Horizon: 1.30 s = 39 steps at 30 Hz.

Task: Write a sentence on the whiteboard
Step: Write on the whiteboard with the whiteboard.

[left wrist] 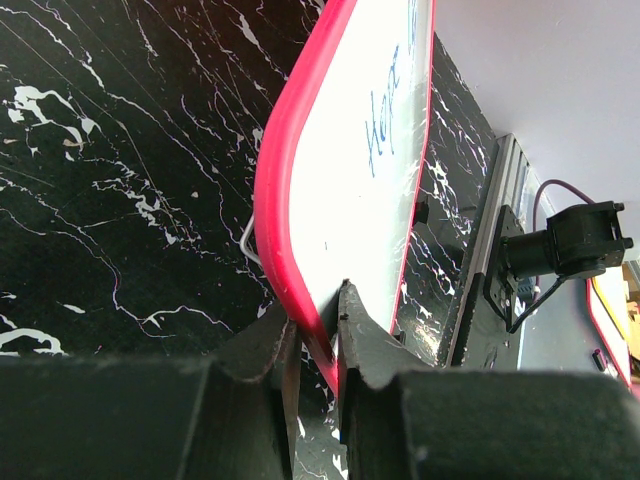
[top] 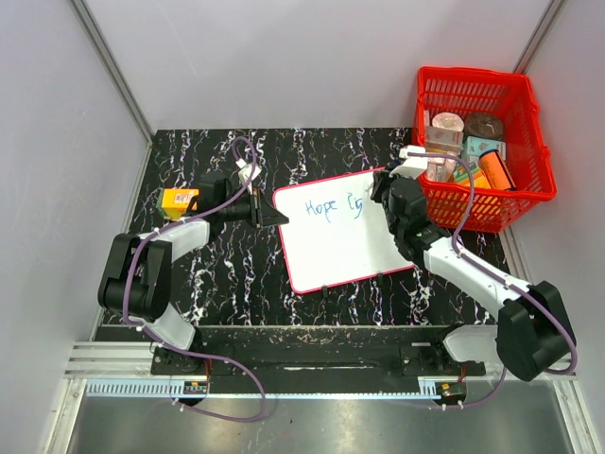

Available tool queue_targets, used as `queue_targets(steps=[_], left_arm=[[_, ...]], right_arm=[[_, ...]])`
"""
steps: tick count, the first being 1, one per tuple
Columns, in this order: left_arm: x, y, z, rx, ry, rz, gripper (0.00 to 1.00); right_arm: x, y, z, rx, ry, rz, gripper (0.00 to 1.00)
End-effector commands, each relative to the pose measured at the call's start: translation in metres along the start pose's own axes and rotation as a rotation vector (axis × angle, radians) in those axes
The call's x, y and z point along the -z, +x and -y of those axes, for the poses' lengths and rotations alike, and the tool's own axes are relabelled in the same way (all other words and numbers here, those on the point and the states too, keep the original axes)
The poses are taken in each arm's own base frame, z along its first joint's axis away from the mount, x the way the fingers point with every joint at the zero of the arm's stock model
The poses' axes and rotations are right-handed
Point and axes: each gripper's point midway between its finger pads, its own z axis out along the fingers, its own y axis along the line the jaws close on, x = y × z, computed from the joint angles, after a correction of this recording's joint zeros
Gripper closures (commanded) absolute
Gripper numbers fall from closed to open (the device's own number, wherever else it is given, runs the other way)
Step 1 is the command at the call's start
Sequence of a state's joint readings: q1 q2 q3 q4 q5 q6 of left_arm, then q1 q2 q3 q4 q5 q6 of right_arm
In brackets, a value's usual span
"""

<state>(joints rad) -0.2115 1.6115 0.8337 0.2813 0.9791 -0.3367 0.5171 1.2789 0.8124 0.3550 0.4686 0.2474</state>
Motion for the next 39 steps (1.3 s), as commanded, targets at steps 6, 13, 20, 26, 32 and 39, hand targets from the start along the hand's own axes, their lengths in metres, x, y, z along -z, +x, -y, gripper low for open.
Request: queue_targets(steps=[6,13,20,26,32,39], left_arm=[[-0.008,0.004,-0.032,-0.144,-0.127,-0.001,1.0],[-0.008,0.004,-0.032,-0.146,-0.128,-0.002,1.0],[-0.009,0.005,-0.033,-0.142,-0.13,-0.003,1.0],[-0.009,0.005,-0.032,-0.142,-0.128,-0.004,1.0],[-0.008,0.005,-0.032,-0.144,-0.13,-0.003,1.0],[-0.008,0.005,-0.032,-0.145,-0.129,-0.002,1.0]], right_arm=[[-0.007,-0.022,-0.006,-0.032,-0.008,0.06,1.0],[0.001,-0.006,-0.003,-0.034,-0.02,0.02,1.0],[0.01,0.01,0.005,-0.038,-0.014,-0.017,1.0],[0.018,0.025,0.011,-0.05,-0.012,-0.051,1.0],[0.024,0.034,0.015,-0.055,-0.013,-0.075,1.0],[0.027,0.039,0.017,-0.06,-0.012,-0.08,1.0]])
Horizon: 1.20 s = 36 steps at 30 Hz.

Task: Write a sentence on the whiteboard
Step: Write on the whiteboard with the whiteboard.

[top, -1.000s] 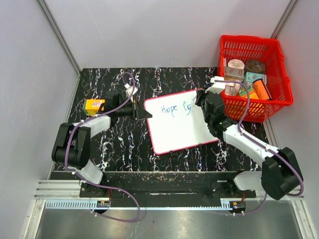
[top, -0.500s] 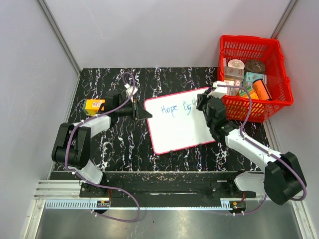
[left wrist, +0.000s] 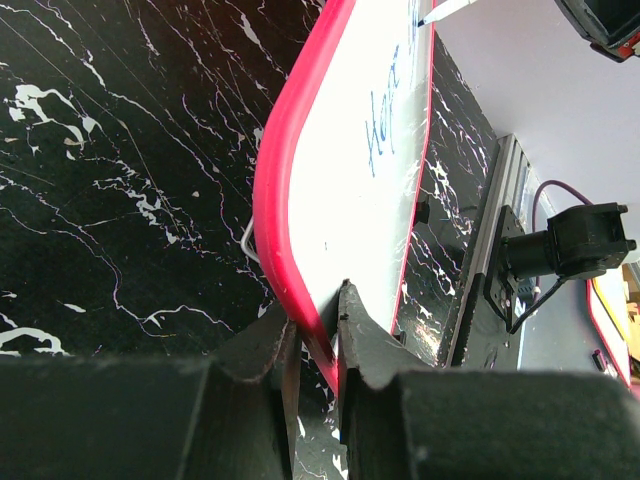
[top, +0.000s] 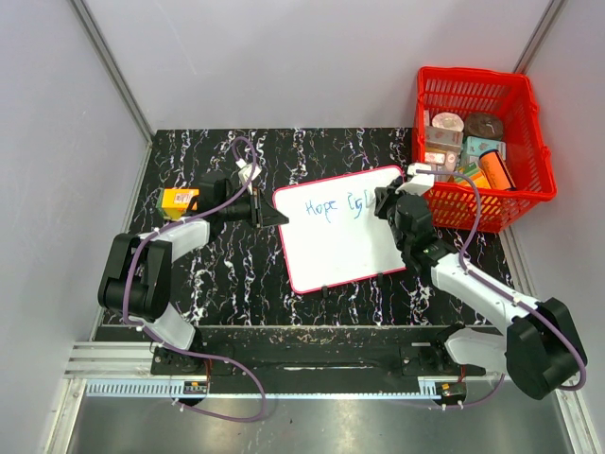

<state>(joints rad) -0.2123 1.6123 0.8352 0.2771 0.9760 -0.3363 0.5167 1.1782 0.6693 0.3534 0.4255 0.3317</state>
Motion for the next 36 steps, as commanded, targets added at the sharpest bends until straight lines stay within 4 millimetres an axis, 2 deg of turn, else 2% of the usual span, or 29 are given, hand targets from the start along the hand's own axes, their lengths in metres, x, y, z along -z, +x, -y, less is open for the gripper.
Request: queue_targets(steps=[1,9,27,36], left_arm=[[-0.008,0.005,-0.032,-0.146,-0.127,-0.002,1.0],[-0.009,0.005,-0.031,-0.145,-0.124,-0.003,1.0],[-0.009,0.006,-0.032,-0.146,-0.125,-0.004,1.0],[-0.009,0.005,-0.031,-0.147,-0.123,-0.004,1.0]], right_arm=[[0.001,0.008,0.006,0.004,0.017,-0.026,1.0],[-0.006,-0.01,-0.001,0.004,0.018,0.015,1.0],[-0.013,-0.036,-0.005,0.027,0.037,0.078,1.0],[-0.015,-0.041,-0.002,0.034,0.06,0.091,1.0]])
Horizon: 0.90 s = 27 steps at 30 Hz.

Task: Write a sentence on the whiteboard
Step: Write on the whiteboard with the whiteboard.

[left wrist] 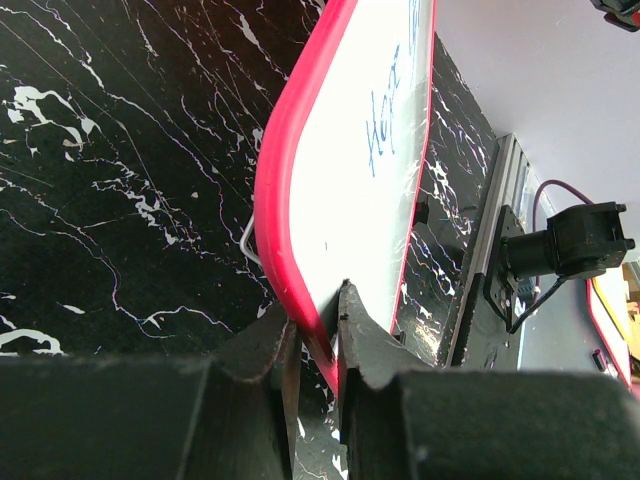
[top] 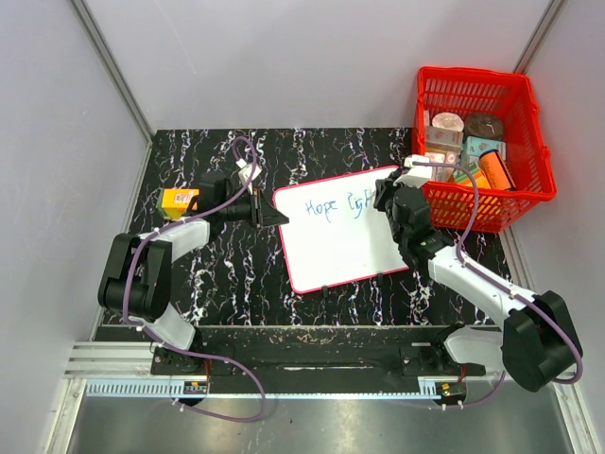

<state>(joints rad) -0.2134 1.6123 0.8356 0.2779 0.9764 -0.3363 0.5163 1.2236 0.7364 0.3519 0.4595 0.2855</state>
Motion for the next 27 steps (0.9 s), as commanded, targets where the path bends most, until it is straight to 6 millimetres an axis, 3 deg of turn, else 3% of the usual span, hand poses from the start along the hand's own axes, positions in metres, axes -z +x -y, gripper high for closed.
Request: queue_targets(steps=[1,6,15,27], left_arm=[[-0.009,0.005,-0.031,-0.147,-0.126,-0.002,1.0],[-0.009,0.006,-0.032,-0.146,-0.126,-0.003,1.0],[-0.009,0.006,-0.032,-0.146,-0.124,-0.004,1.0],[-0.009,0.006,-0.032,-0.145,-0.126,-0.005,1.0]], right_arm=[[-0.005,-0.024,0.004,-0.002,0.041,0.06,1.0],[-0.004,-0.025,0.008,0.003,0.046,0.061,1.0],[0.001,-0.002,0.012,-0.002,0.035,0.007,1.0],[0.008,0.014,0.016,-0.007,0.029,-0.03,1.0]])
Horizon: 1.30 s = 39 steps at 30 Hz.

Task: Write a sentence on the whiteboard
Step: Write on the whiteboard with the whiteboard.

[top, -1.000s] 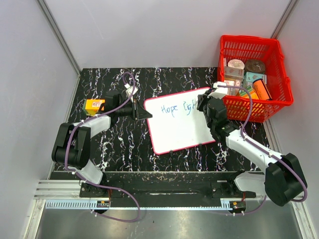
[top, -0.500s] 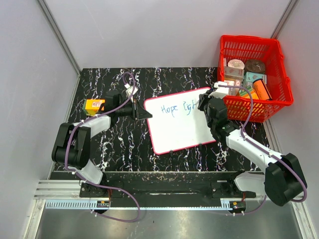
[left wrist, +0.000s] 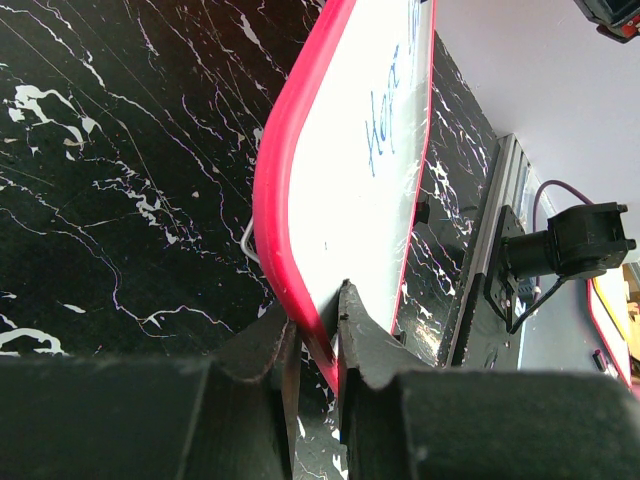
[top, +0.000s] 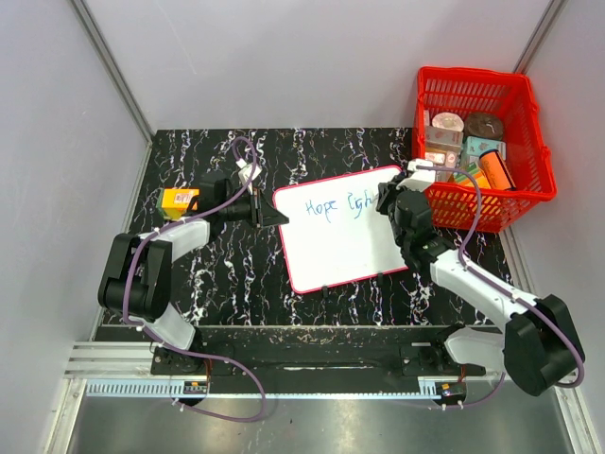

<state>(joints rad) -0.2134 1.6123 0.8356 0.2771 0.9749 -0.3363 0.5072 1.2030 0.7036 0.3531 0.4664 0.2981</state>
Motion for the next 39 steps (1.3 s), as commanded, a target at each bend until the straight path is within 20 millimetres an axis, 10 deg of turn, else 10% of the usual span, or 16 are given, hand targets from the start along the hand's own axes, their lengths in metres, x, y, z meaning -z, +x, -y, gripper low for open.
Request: queue_targets(steps=[1,19,39], left_arm=[[-0.009,0.006,-0.031,-0.146,-0.123,-0.005,1.0],[-0.009,0.006,-0.032,-0.144,-0.125,-0.006,1.0],[-0.009,0.006,-0.032,-0.146,-0.125,-0.005,1.0]], right_arm=[[0.005,0.009,0.007,-0.001,0.008,-0.027,1.0],[0.02,-0.049,-0.004,-0.057,-0.034,0.107,1.0],[-0.006,-0.04,-0.003,-0.019,0.012,0.088,1.0]])
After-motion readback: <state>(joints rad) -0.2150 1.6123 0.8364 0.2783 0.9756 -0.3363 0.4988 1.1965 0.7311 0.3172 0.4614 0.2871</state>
